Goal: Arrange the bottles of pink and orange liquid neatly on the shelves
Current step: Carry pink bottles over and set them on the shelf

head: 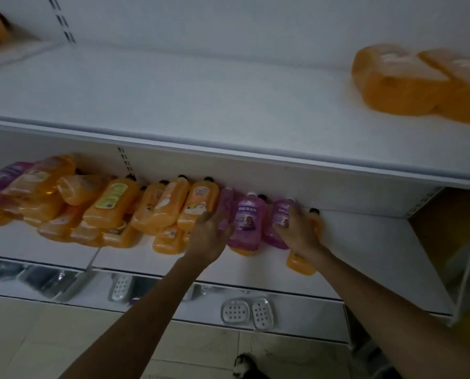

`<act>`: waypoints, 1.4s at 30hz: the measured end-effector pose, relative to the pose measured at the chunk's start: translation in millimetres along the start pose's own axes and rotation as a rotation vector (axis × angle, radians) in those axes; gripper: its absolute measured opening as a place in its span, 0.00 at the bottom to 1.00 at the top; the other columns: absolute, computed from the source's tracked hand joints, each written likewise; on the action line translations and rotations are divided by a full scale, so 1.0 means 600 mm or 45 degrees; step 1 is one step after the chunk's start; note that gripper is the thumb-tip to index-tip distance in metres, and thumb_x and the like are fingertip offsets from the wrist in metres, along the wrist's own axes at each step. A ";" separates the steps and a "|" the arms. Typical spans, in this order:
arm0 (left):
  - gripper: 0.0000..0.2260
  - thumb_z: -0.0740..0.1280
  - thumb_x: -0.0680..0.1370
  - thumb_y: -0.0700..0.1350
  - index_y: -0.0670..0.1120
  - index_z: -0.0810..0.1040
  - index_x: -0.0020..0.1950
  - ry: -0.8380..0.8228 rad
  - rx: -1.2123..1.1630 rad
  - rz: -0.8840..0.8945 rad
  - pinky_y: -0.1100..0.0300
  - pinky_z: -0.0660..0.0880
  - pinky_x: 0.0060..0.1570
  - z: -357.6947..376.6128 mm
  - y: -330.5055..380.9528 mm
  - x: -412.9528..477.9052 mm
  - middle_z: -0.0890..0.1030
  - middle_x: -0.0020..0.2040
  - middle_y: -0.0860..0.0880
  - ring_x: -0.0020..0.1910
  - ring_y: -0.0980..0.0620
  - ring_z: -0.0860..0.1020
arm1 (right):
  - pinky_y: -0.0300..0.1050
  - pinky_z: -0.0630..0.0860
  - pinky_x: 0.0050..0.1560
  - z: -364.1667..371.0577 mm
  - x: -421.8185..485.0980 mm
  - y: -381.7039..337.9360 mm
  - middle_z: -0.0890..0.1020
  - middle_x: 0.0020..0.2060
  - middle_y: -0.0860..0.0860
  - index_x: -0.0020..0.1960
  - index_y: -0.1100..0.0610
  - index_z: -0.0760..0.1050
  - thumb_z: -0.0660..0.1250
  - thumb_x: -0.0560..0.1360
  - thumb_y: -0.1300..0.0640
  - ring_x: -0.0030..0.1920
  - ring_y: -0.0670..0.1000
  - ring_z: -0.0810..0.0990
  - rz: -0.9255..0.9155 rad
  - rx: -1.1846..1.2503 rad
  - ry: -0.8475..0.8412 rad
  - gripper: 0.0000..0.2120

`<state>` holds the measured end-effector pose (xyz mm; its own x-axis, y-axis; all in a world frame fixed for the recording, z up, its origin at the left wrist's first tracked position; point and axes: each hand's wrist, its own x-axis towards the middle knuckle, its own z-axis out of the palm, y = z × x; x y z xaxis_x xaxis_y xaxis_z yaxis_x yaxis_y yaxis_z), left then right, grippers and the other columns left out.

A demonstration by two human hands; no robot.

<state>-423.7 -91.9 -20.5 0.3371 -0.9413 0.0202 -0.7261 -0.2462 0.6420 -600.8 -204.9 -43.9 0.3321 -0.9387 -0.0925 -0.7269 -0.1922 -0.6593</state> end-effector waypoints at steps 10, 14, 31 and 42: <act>0.49 0.68 0.66 0.68 0.45 0.50 0.76 -0.257 0.217 -0.396 0.47 0.67 0.65 0.117 0.012 0.094 0.56 0.73 0.44 0.69 0.39 0.63 | 0.50 0.72 0.62 0.057 0.140 0.072 0.73 0.66 0.59 0.74 0.58 0.60 0.66 0.72 0.39 0.63 0.60 0.74 0.332 -0.242 0.006 0.38; 0.50 0.72 0.64 0.65 0.44 0.50 0.74 -0.353 0.364 -0.406 0.46 0.67 0.64 0.135 0.026 0.092 0.55 0.70 0.43 0.68 0.37 0.61 | 0.53 0.72 0.62 0.072 0.159 0.060 0.76 0.61 0.59 0.67 0.53 0.68 0.71 0.65 0.43 0.61 0.63 0.74 0.437 -0.291 -0.002 0.34; 0.38 0.79 0.62 0.53 0.44 0.68 0.67 -0.243 -0.411 -0.450 0.58 0.75 0.54 0.091 0.013 0.087 0.77 0.58 0.50 0.58 0.51 0.76 | 0.57 0.76 0.58 0.069 0.138 0.063 0.77 0.59 0.62 0.66 0.63 0.68 0.73 0.52 0.37 0.58 0.63 0.76 0.524 0.174 0.058 0.50; 0.31 0.76 0.67 0.39 0.47 0.63 0.64 0.067 -0.960 -0.529 0.62 0.78 0.40 -0.123 -0.062 -0.094 0.76 0.51 0.50 0.46 0.56 0.77 | 0.41 0.72 0.52 0.006 -0.012 -0.198 0.79 0.56 0.58 0.58 0.59 0.70 0.80 0.62 0.52 0.55 0.56 0.79 -0.074 0.343 0.080 0.30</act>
<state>-371.7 -12.6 11.0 0.5277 -0.7926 -0.3054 0.0474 -0.3315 0.9423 -514.5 -174.4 32.2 0.3243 -0.9459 -0.0075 -0.5188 -0.1712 -0.8376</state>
